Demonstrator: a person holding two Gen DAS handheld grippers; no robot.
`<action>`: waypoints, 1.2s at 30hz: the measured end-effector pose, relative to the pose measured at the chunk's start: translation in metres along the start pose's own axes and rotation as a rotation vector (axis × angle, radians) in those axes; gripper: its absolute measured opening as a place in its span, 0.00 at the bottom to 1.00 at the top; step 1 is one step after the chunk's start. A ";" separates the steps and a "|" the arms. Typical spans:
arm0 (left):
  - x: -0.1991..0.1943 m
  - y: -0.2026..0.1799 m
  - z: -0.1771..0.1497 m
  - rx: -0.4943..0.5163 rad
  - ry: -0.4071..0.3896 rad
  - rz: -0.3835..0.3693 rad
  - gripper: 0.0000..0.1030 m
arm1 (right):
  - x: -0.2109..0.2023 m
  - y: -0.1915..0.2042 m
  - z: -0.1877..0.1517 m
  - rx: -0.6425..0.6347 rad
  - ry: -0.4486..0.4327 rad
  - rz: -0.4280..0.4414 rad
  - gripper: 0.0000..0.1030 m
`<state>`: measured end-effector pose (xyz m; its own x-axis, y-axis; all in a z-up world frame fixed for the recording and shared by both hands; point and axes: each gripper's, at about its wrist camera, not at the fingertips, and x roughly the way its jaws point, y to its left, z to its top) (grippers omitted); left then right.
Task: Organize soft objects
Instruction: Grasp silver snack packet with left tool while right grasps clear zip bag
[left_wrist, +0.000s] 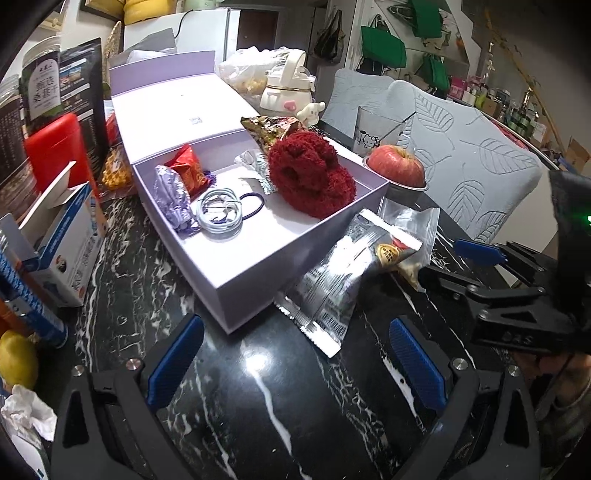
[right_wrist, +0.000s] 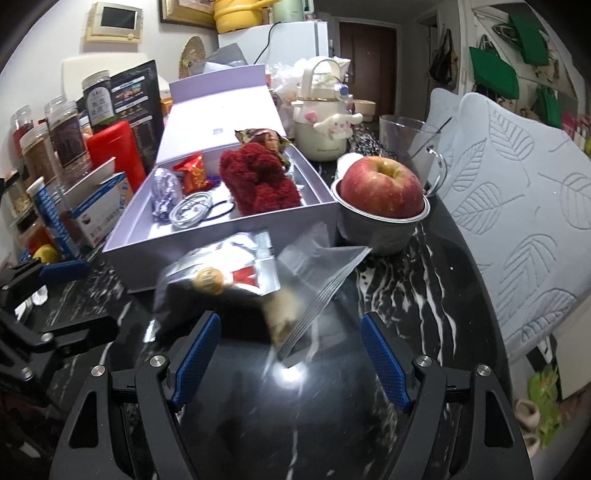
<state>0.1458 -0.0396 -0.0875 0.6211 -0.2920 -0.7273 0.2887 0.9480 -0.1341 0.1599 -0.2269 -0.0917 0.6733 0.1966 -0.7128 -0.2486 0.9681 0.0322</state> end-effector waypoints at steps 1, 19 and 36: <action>0.001 -0.001 0.001 -0.001 0.000 -0.003 0.99 | 0.004 -0.004 0.002 0.000 0.004 0.002 0.77; 0.015 -0.013 0.010 0.045 0.021 0.011 0.99 | 0.038 -0.016 0.014 -0.006 0.026 0.183 0.40; 0.029 -0.066 0.030 0.295 -0.076 -0.020 0.99 | -0.001 -0.048 -0.016 0.067 0.029 0.172 0.35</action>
<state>0.1668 -0.1140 -0.0793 0.6625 -0.3297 -0.6726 0.4938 0.8674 0.0612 0.1605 -0.2764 -0.1034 0.6044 0.3564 -0.7125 -0.3108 0.9290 0.2010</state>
